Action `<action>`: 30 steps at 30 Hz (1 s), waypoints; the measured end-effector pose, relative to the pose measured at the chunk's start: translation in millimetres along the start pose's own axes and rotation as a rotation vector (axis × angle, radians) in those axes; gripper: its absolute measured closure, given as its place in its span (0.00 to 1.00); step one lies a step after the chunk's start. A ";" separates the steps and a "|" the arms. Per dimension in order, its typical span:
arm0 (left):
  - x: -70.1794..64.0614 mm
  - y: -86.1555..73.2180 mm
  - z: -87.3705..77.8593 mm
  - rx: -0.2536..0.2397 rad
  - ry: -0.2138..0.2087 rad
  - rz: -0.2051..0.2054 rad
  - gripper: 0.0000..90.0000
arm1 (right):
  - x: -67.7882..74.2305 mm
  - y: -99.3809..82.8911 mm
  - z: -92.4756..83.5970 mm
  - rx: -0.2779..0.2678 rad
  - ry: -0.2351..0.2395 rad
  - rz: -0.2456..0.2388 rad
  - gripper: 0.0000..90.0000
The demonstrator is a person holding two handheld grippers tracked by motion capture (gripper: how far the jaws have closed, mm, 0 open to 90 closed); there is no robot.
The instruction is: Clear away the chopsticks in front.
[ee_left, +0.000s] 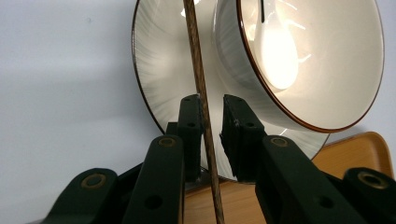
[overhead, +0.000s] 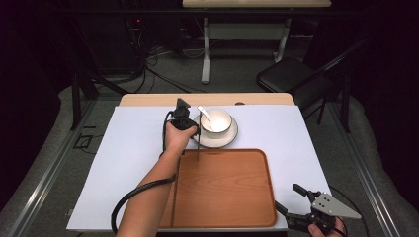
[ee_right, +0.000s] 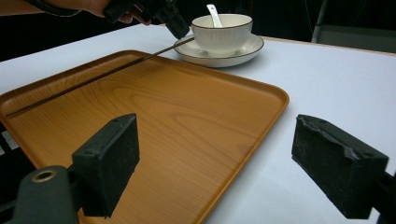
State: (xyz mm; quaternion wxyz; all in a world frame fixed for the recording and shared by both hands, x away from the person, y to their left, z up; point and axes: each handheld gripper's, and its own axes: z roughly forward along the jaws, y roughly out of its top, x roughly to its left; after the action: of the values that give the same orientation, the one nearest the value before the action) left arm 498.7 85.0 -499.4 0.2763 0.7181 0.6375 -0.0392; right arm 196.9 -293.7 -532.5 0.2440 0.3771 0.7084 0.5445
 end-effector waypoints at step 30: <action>14.3 6.2 14.2 0.049 -0.074 -0.149 0.95 | 0.1 -0.1 -0.4 -0.001 0.003 0.000 0.16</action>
State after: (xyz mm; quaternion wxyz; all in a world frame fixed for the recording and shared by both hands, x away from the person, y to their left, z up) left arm 511.4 91.2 -515.1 0.2785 0.6734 0.6773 -0.1015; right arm 196.5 -293.9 -532.4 0.2432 0.3764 0.7082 0.5455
